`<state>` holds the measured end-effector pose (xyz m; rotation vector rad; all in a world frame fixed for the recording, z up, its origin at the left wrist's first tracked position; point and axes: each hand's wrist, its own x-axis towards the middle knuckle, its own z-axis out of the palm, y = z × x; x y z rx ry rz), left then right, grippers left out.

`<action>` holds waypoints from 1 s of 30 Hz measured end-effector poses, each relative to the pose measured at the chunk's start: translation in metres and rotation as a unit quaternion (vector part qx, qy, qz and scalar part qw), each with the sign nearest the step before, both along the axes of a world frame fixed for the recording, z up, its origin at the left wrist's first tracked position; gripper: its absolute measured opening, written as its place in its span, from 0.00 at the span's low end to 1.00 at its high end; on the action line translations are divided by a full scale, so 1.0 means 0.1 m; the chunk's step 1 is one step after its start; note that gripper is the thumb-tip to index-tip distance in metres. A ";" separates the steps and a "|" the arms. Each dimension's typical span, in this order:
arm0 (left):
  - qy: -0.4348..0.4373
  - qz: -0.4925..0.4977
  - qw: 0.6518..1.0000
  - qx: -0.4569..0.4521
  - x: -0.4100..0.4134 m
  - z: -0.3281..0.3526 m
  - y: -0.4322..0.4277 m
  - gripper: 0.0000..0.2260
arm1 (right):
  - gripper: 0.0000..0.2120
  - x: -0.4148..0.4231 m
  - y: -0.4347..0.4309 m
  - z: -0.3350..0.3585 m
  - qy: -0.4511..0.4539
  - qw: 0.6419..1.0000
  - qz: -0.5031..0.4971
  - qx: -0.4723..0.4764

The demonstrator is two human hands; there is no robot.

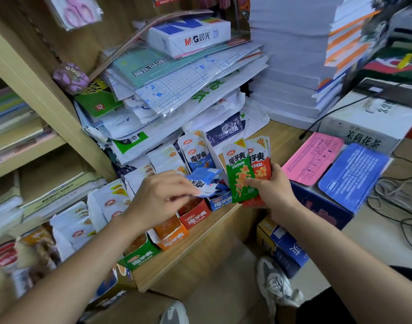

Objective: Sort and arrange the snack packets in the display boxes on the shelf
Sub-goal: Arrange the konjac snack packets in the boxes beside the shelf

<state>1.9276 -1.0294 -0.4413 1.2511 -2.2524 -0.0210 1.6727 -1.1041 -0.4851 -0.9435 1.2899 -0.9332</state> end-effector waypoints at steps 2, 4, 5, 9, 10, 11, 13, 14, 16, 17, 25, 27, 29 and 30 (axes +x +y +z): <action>-0.008 -0.001 1.000 -0.008 0.00 -0.04 0.05 0.06 | 0.22 0.00 0.00 0.00 -0.005 1.000 0.001 0.002; 0.000 0.017 1.000 -0.016 -0.01 -0.03 0.06 0.06 | 0.22 0.00 -0.01 0.01 -0.010 1.000 -0.002 0.006; 0.007 0.032 0.999 -0.022 -0.02 -0.02 0.06 0.06 | 0.22 -0.01 -0.01 0.01 -0.014 1.000 -0.004 0.007; 0.012 0.074 0.996 -0.045 -0.04 -0.01 0.04 0.06 | 0.21 -0.03 -0.01 0.03 -0.022 1.000 -0.006 0.005; 0.008 0.082 0.996 -0.045 -0.05 -0.02 0.03 0.06 | 0.21 -0.03 -0.01 0.03 -0.022 1.000 -0.005 0.005; 0.008 0.089 0.995 -0.037 -0.06 -0.02 0.02 0.06 | 0.22 -0.04 -0.01 0.03 -0.022 1.000 -0.004 0.005; 0.025 0.099 0.995 0.005 -0.06 -0.03 0.02 0.05 | 0.23 -0.04 0.00 0.02 -0.020 1.000 -0.001 0.004; 0.036 0.104 0.993 0.040 -0.07 -0.02 0.02 0.06 | 0.24 -0.04 0.01 0.03 -0.020 1.000 0.002 0.003; 0.047 0.113 0.987 0.106 -0.07 0.00 0.00 0.13 | 0.23 -0.03 0.03 0.01 -0.018 1.000 0.007 0.000; 0.046 0.115 0.984 0.124 -0.08 0.02 -0.03 0.15 | 0.22 -0.03 0.05 0.01 -0.012 1.000 0.010 -0.003; -0.039 0.192 0.951 0.238 -0.14 0.18 -0.38 0.29 | 0.19 0.03 0.29 -0.15 0.025 0.999 0.001 -0.029; -0.123 0.202 0.941 0.241 -0.25 0.24 -0.46 0.26 | 0.20 0.06 0.32 -0.19 0.040 0.999 -0.008 -0.033; -0.158 0.184 0.936 0.254 -0.34 0.30 -0.55 0.17 | 0.21 0.06 0.33 -0.20 0.043 0.998 -0.010 -0.040; -0.148 0.153 0.939 0.271 -0.37 0.33 -0.58 0.13 | 0.21 0.06 0.33 -0.21 0.038 0.998 -0.009 -0.041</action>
